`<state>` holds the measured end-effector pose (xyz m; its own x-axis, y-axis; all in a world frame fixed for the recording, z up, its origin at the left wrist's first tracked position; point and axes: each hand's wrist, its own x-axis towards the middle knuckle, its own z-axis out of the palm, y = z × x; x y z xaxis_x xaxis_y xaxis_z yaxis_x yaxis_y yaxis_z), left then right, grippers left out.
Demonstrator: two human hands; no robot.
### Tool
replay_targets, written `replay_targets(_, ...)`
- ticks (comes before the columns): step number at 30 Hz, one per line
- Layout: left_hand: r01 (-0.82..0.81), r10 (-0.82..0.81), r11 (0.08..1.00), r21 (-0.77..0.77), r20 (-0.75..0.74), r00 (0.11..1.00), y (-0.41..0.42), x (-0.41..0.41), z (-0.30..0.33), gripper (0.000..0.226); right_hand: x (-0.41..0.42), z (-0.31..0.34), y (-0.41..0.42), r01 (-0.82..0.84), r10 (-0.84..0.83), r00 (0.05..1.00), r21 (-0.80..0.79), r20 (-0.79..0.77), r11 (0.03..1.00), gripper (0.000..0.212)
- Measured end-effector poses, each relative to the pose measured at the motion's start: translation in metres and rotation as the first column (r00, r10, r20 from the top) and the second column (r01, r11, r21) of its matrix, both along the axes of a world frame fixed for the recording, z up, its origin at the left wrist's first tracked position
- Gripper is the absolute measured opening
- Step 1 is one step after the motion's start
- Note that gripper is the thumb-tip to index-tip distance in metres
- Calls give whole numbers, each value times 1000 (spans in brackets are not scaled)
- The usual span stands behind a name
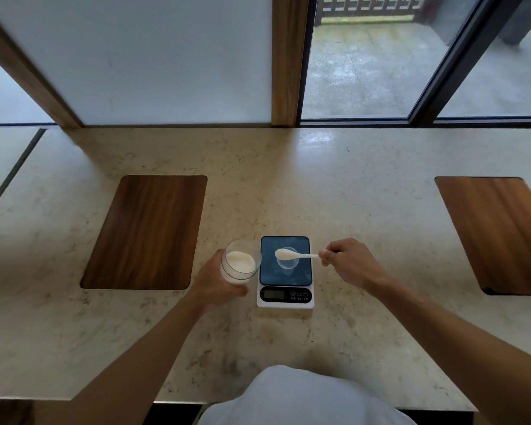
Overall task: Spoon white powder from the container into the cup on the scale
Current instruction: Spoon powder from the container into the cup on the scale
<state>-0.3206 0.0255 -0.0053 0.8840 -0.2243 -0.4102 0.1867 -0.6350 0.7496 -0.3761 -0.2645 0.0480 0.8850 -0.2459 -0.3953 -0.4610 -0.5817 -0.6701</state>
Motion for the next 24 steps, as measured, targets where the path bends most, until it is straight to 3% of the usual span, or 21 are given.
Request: replay_targets(24, -15, 15, 1000, 2, -23, 1000, 8, -2, -3, 95, 15, -41, -2, 51, -57, 994, -56, -97, 997, 35)
